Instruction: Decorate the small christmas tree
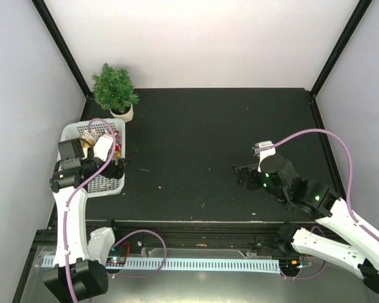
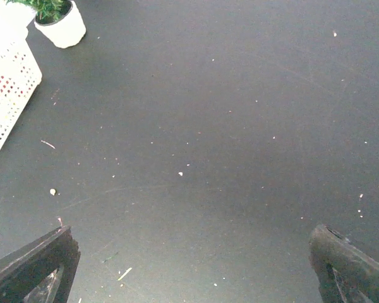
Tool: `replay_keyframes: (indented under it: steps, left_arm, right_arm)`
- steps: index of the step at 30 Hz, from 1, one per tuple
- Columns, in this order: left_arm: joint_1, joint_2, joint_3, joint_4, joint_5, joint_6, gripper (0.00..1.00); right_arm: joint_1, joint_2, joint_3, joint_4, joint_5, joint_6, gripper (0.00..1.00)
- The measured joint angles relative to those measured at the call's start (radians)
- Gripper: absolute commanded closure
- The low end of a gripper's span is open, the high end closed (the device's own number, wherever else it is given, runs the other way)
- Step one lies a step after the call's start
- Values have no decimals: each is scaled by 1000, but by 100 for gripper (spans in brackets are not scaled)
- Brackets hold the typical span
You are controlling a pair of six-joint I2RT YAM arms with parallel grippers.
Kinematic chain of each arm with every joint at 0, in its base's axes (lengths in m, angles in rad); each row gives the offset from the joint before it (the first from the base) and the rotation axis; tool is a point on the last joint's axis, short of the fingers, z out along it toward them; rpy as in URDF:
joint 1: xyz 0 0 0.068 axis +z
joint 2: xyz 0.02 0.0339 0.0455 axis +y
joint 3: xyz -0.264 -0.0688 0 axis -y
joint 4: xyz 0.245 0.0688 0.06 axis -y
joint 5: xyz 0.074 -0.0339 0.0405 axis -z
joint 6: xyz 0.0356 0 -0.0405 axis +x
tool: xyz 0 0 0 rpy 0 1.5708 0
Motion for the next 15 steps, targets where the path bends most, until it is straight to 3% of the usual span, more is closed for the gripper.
replay_keyframes:
  steps: [6,8,10,15]
  left_arm:
    - [3,92,137,49,-91,2,38]
    - [8,167,230,67,-102,-7,35]
    - [8,261,332,93,-107,-21,24]
    - [8,583,631,147,-119,-82,25]
  right_arm:
    - [0,55,-51,49,-30,2,0]
    - [0,66,-75,70,-42,4,0]
    - [0,71,-94,92,-51,5,0]
    - [0,111,-112,152,-72,12,0]
